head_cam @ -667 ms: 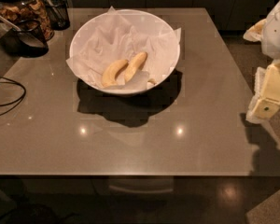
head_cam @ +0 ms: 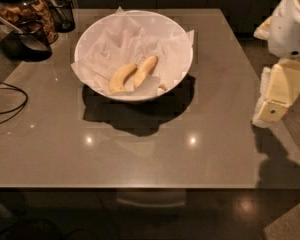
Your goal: Pick banana from white bowl
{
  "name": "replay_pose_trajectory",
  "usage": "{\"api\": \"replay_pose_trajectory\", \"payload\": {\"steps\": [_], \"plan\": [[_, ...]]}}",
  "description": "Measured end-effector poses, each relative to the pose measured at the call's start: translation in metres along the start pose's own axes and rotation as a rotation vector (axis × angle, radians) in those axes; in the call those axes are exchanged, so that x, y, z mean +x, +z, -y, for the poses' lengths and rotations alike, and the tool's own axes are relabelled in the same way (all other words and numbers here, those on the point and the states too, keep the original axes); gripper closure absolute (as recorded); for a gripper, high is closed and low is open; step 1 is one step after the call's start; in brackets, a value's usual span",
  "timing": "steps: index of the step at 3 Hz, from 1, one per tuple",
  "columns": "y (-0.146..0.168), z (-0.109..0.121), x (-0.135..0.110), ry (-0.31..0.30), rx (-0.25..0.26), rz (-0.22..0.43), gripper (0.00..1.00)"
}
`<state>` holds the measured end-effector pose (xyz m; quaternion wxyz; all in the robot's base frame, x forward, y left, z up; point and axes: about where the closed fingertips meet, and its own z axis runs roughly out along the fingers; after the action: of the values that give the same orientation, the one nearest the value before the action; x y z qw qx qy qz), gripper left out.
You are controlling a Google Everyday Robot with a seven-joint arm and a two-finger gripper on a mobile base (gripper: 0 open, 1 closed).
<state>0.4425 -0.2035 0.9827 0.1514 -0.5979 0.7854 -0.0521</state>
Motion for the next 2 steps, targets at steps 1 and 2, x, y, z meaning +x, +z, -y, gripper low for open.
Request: {"api": "replay_pose_trajectory", "payload": {"steps": [1, 2], "plan": [[-0.0014, 0.0036, -0.021, 0.004, 0.019, -0.043, 0.0], [-0.0029, 0.0053, -0.0223, 0.005, 0.03, -0.036, 0.0]]}}
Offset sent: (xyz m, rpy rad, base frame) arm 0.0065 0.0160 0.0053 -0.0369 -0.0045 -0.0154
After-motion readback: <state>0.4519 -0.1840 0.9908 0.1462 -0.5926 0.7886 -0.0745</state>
